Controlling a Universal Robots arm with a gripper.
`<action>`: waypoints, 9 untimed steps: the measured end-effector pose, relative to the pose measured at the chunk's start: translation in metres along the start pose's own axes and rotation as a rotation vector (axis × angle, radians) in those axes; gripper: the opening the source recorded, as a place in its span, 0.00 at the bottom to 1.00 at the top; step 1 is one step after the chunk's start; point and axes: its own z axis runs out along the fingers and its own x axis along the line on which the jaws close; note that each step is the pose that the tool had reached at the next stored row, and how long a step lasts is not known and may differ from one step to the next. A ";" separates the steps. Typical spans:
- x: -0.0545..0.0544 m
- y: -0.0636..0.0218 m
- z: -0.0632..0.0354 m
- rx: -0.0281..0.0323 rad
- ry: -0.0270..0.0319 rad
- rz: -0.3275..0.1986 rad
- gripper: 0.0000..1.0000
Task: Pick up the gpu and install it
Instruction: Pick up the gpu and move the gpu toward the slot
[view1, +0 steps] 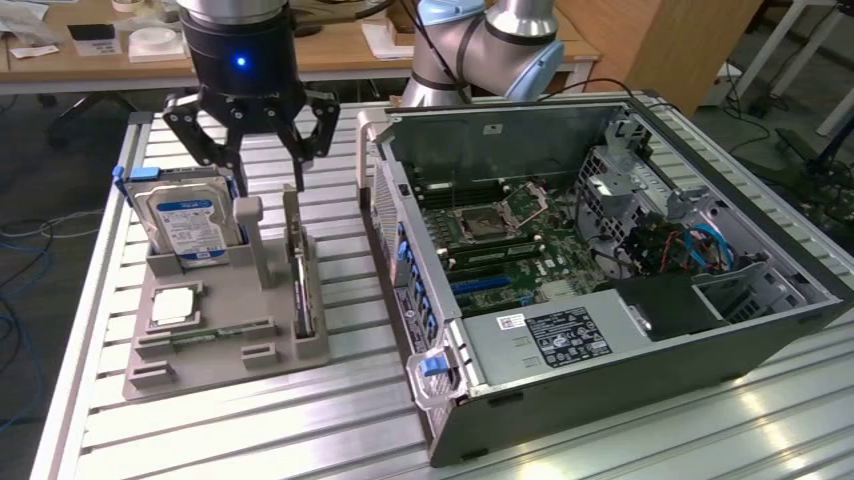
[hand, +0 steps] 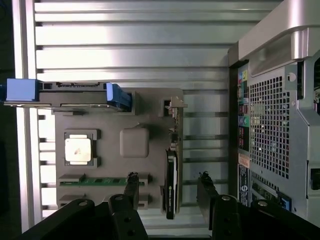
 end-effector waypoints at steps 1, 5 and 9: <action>0.000 0.0000 0.0006 0.0000 0.0000 0.000 0.59; 0.000 -0.0001 0.0033 0.0000 0.0001 0.000 0.59; 0.000 -0.0003 0.0062 0.0000 0.0001 0.000 0.59</action>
